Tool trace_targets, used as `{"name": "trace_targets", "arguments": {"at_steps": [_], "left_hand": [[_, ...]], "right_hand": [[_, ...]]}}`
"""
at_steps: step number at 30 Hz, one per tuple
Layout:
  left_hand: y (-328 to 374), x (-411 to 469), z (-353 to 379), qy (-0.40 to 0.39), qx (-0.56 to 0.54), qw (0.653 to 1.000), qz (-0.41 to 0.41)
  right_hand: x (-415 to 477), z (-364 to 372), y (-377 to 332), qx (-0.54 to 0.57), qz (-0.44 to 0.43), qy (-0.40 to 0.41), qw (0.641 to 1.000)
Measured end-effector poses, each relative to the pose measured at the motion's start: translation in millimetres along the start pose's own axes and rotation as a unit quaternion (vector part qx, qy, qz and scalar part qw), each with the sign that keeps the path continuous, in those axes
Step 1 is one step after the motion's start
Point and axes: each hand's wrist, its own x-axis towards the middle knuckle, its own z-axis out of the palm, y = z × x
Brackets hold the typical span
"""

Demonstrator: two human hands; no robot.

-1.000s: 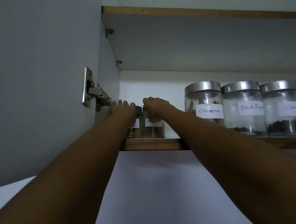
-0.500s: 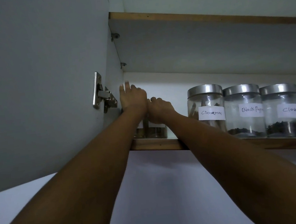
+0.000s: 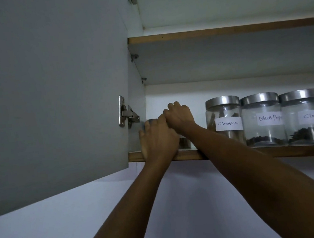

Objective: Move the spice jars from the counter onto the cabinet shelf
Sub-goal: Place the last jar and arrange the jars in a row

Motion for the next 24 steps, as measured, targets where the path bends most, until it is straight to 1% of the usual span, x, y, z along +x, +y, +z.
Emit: {"name": "trace_targets", "arguments": {"at_steps": [3,6,11,13,16,18,20,22,24], "left_hand": [[1.3,-0.8,-1.7,0.003,-0.031,0.999,-0.028],[3.0,-1.3,-4.0,-0.007,-0.041,0.999,-0.027],[4.0,-1.6,-6.7,-0.037,-0.040,0.998,-0.026],[4.3,-1.1,-6.9,-0.051,-0.034,0.998,-0.027],[5.4,-3.0,-6.4,-0.071,-0.031,0.997,-0.029],[9.5,-4.8,-3.7,-0.082,-0.039,0.996,-0.008],[21.3,-5.7,-1.4,-0.088,-0.107,0.990,0.017],[41.2,-3.5,-0.5,-0.074,-0.192,0.978,0.044],[67.3,0.3,-0.5,-0.039,-0.213,0.973,0.081]], "right_hand": [[-0.1,-13.2,-1.9,0.028,0.037,0.016,0.999],[-2.4,-31.0,-4.6,0.055,0.060,0.032,0.996],[-16.2,-62.7,9.7,0.047,0.012,0.084,0.995],[-27.4,-76.0,20.9,0.080,0.007,0.133,0.988],[-49.4,-90.1,40.9,0.118,0.016,0.235,0.965],[-67.0,-95.0,57.6,0.117,0.020,0.267,0.956],[-83.2,-96.7,74.4,0.115,0.026,0.267,0.957],[-95.6,-95.5,88.8,0.107,0.040,0.260,0.959],[-106.6,-94.4,102.5,0.098,0.050,0.251,0.962]]}}
